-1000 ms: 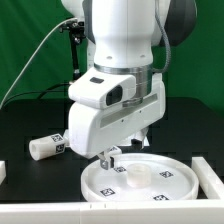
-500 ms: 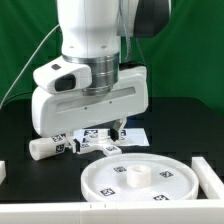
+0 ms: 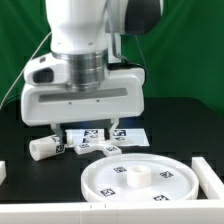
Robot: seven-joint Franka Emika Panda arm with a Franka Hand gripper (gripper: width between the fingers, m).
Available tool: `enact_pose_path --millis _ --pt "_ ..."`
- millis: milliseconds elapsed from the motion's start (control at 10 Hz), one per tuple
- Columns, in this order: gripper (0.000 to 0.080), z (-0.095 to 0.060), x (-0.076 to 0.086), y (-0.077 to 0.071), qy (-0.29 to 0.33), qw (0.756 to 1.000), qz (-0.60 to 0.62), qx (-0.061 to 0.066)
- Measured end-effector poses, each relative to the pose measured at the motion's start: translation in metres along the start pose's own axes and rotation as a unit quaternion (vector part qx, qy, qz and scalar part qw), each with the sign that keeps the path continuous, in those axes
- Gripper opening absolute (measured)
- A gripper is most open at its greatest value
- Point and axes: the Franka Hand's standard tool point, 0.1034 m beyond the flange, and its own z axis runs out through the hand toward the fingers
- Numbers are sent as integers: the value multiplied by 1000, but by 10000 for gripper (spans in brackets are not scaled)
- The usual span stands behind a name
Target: Assemble round table
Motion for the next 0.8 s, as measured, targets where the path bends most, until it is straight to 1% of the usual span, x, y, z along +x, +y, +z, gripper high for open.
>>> enact_pose_path --millis 100,200,400,500,600,700,800 --pt "649 -4 2 3 -3 999 53 11" --pt "649 -3 2 0 -2 997 78 12" --pt "649 -2 2 -3 -3 991 134 13" --pt "649 0 0 -1 -8 986 165 20" --pt "649 7 -7 13 -25 979 200 32" --pt "649 5 -14 30 -45 972 228 32" --pt "649 1 -15 45 -52 964 259 40"
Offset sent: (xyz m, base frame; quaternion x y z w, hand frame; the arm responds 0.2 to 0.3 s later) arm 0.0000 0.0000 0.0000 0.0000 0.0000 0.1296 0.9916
